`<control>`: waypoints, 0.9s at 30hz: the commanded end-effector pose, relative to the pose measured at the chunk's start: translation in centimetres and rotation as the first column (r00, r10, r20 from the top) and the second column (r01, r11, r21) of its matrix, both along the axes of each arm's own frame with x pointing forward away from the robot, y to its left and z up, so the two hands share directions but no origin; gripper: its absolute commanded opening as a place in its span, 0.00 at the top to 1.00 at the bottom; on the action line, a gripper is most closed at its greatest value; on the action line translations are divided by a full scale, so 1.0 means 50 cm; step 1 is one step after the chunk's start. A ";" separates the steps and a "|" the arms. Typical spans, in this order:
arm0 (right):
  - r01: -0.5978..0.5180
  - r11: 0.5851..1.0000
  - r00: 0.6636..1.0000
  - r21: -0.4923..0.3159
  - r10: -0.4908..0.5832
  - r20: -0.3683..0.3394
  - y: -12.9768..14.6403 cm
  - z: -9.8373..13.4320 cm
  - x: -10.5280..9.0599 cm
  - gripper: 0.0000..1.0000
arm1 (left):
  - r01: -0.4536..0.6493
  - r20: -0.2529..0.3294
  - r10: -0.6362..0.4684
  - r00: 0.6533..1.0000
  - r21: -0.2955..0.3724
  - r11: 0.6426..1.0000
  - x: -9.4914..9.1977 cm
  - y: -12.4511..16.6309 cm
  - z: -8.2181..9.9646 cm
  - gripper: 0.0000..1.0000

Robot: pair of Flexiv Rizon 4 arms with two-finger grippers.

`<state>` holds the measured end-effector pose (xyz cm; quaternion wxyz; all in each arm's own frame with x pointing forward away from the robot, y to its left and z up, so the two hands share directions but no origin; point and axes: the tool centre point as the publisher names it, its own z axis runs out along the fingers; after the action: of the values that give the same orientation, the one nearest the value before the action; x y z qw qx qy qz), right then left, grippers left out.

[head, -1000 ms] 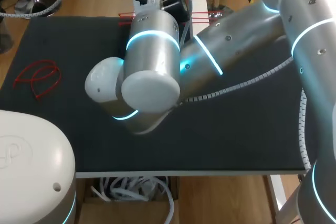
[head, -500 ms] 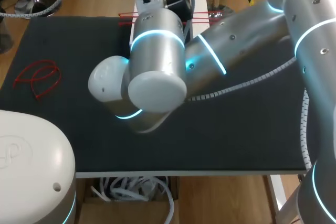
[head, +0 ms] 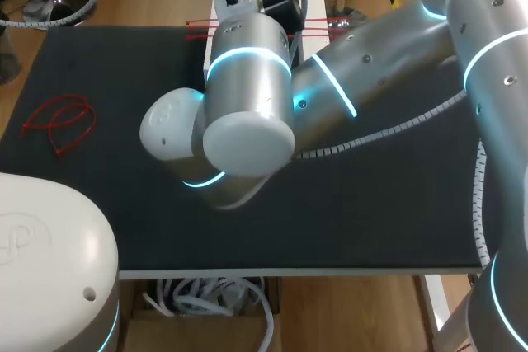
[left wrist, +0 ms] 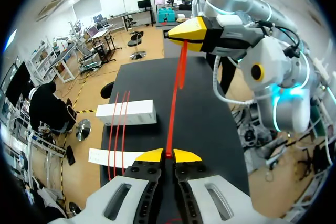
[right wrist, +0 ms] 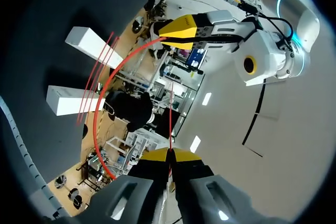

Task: Grab the tape and strap the tape.

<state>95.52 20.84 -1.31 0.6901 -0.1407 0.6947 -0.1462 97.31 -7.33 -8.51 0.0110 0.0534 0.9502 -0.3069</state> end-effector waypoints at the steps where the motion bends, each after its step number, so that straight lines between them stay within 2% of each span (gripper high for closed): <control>1: -0.003 1.000 1.000 -0.004 0.003 -0.005 -0.003 0.005 0.000 1.00 | 0.002 -0.003 -0.002 1.000 0.003 1.000 0.002 0.000 0.002 1.00; 8: 0.056 0.996 0.998 -0.066 -0.058 -0.016 0.009 0.017 0.003 1.00 | 0.002 -0.003 -0.002 1.000 0.003 1.000 0.002 0.000 0.002 1.00; 12: 0.075 0.992 0.996 -0.099 -0.079 -0.045 0.012 0.020 0.008 1.00 | 0.002 -0.003 -0.002 1.000 0.003 1.000 0.002 0.000 0.002 1.00; 19: 0.101 0.980 0.993 -0.171 -0.109 -0.039 0.030 0.022 0.019 1.00 | 0.002 -0.003 -0.002 1.000 0.003 1.000 0.002 0.000 0.002 1.00; 27: 0.082 0.978 0.988 -0.193 -0.106 -0.115 0.042 0.014 0.028 1.00 | 0.002 -0.003 -0.002 1.000 0.003 1.000 0.002 0.000 0.002 1.00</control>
<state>97.08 22.83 -1.29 0.6294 -0.1779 0.7187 -0.2360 97.31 -7.34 -8.51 0.0110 0.0535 0.9502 -0.3069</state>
